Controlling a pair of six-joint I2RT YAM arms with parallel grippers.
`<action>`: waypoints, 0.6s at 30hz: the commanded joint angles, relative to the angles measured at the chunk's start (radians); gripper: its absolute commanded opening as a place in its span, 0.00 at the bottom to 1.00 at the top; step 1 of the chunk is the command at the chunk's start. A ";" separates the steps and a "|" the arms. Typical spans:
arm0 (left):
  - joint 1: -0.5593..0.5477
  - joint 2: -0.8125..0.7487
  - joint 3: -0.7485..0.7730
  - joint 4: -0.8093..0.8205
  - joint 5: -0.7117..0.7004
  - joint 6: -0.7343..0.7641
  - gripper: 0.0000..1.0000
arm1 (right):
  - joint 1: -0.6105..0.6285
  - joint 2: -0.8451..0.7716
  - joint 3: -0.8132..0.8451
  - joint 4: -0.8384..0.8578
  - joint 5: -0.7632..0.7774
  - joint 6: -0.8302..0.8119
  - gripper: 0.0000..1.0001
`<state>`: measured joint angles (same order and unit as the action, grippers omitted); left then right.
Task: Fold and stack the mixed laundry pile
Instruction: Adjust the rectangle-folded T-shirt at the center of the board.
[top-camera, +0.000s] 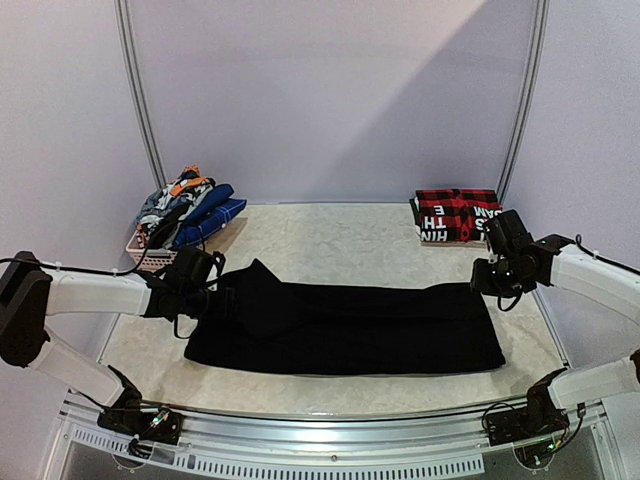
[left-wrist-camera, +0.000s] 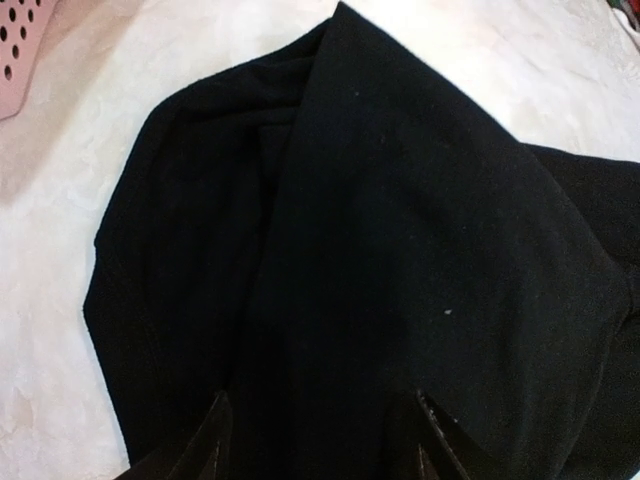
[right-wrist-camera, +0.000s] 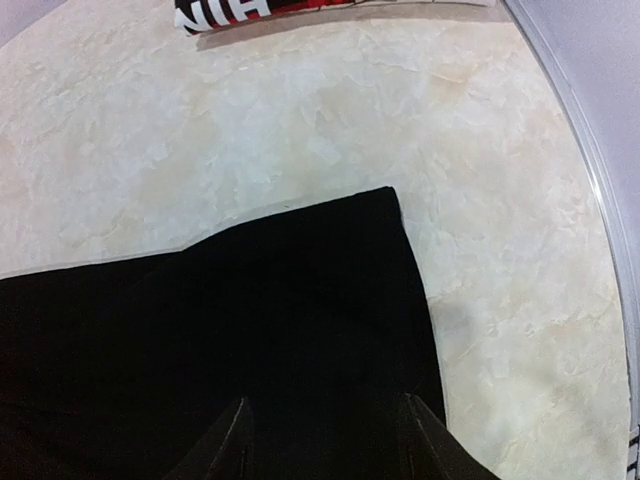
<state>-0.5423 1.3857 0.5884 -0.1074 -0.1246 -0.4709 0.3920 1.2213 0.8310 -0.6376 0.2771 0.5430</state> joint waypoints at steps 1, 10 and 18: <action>0.015 0.002 -0.025 0.042 0.010 0.016 0.60 | 0.004 -0.064 -0.048 0.094 -0.057 -0.023 0.51; 0.015 0.032 -0.021 0.069 0.030 0.022 0.60 | 0.004 -0.084 -0.062 0.180 -0.071 -0.041 0.60; 0.015 0.070 0.002 0.080 0.040 0.028 0.59 | 0.004 -0.039 -0.059 0.213 -0.083 -0.052 0.60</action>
<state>-0.5419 1.4277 0.5777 -0.0475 -0.0948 -0.4561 0.3920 1.1553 0.7856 -0.4595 0.2108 0.5068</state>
